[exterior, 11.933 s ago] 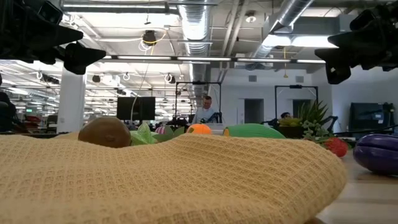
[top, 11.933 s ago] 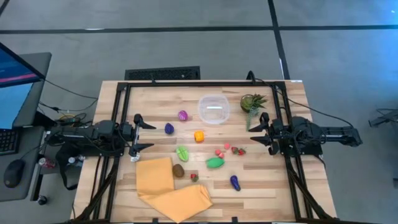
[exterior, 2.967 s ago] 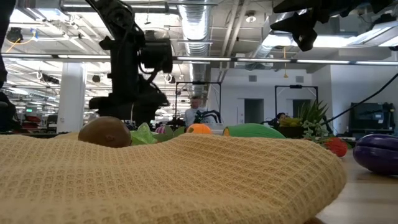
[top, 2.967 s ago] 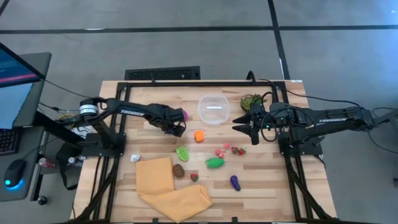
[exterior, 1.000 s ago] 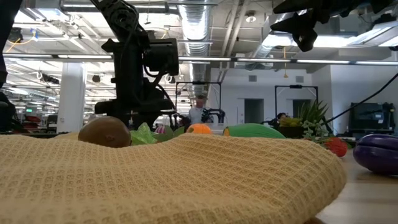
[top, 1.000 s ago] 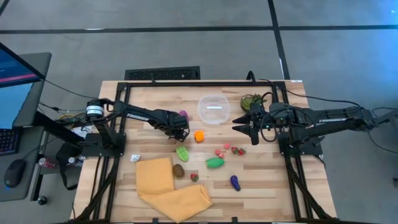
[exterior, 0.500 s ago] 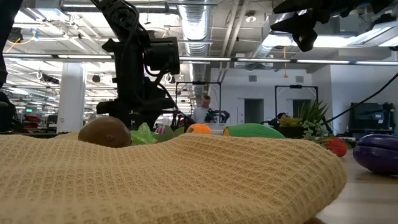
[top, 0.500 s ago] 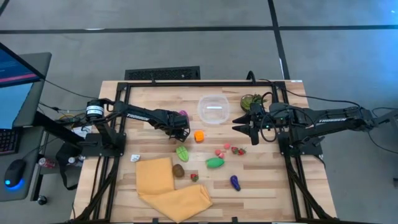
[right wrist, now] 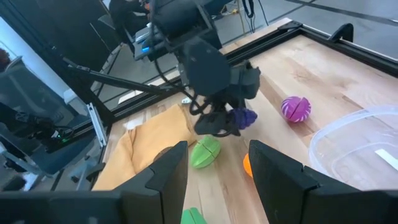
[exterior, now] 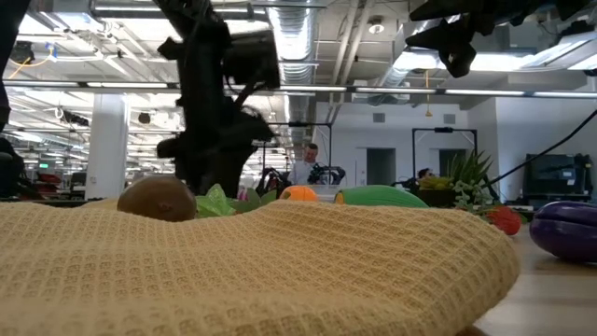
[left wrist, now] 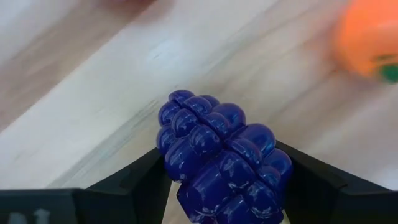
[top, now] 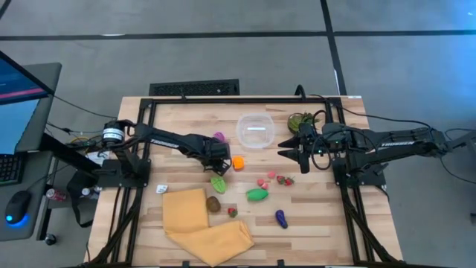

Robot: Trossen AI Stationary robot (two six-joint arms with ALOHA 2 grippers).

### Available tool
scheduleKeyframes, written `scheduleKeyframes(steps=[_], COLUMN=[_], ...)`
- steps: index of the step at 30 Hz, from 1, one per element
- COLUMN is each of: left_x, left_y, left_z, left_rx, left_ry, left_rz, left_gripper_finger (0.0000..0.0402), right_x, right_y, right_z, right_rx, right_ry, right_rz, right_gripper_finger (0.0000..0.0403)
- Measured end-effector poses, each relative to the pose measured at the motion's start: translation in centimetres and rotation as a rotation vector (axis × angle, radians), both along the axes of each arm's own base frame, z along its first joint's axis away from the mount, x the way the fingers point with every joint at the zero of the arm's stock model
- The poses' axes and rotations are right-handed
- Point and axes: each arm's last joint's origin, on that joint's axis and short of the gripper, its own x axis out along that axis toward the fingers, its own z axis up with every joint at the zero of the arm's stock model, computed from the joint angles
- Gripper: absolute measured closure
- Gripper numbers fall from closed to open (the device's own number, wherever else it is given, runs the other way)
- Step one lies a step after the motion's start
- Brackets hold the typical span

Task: Pick and placing Produce into tupperware
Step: Put the grapes in the transparent bin

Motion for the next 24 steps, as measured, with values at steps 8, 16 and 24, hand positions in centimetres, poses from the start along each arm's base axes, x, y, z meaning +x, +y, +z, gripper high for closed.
scheduleKeyframes(steps=[8,16,24], left_x=[2.9,4.8,5.2], left_y=[-0.3,1.3,4.3], left_z=[5.4,8.4,8.9], left_rx=[0.121,0.275,0.328], left_ry=[-0.103,-0.239,-0.298], left_rz=[-0.114,-0.227,-0.290], left_gripper_finger=[0.0164,0.0164,0.0164], right_x=[0.0,0.0,0.0], right_y=[0.0,0.0,0.0], right_z=[0.0,0.0,0.0], right_rx=[0.007,0.031,0.059], right_ry=[0.000,0.000,0.000], right_rz=[-0.003,-0.011,-0.015], right_gripper_finger=[0.0209,0.0209,0.0209])
